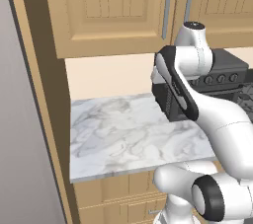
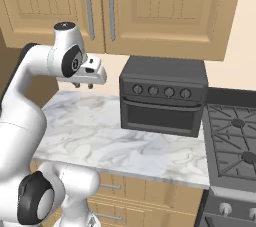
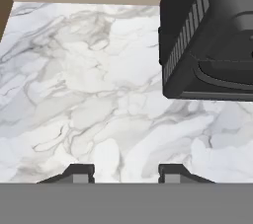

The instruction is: Navigate to the electric kettle.

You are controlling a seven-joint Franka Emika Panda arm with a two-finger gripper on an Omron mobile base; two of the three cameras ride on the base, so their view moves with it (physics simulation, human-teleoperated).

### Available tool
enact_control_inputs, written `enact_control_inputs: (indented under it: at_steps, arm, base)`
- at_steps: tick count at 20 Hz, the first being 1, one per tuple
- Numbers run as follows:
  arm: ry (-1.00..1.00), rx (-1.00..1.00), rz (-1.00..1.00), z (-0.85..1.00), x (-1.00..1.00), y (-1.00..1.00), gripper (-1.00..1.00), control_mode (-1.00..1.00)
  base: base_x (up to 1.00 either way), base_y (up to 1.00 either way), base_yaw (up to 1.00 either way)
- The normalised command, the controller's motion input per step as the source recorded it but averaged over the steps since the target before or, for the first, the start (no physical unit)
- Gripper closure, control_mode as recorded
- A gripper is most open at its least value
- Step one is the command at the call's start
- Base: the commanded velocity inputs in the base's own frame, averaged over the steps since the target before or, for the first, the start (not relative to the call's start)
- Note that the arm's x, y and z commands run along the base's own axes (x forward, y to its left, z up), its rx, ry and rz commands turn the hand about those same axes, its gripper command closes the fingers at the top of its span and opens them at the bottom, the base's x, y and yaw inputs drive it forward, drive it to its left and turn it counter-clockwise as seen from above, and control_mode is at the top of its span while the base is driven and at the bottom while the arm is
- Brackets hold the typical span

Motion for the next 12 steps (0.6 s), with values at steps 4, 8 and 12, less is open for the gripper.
enact_control_inputs:
  at_steps: [4,8,12]
  arm:
    - [0.0,0.0,0.0,0.0,-0.25,0.0,-1.0,-1.0]
    - [0.01,0.0,0.0,-0.2,-0.87,-0.11,-1.0,-1.0]
    - [0.02,-0.01,-0.03,-0.38,-0.96,-0.07,-1.0,-1.0]
  base:
    - [0.0,0.0,0.0]
    - [0.0,0.0,0.0]
    - [0.0,0.0,0.0]
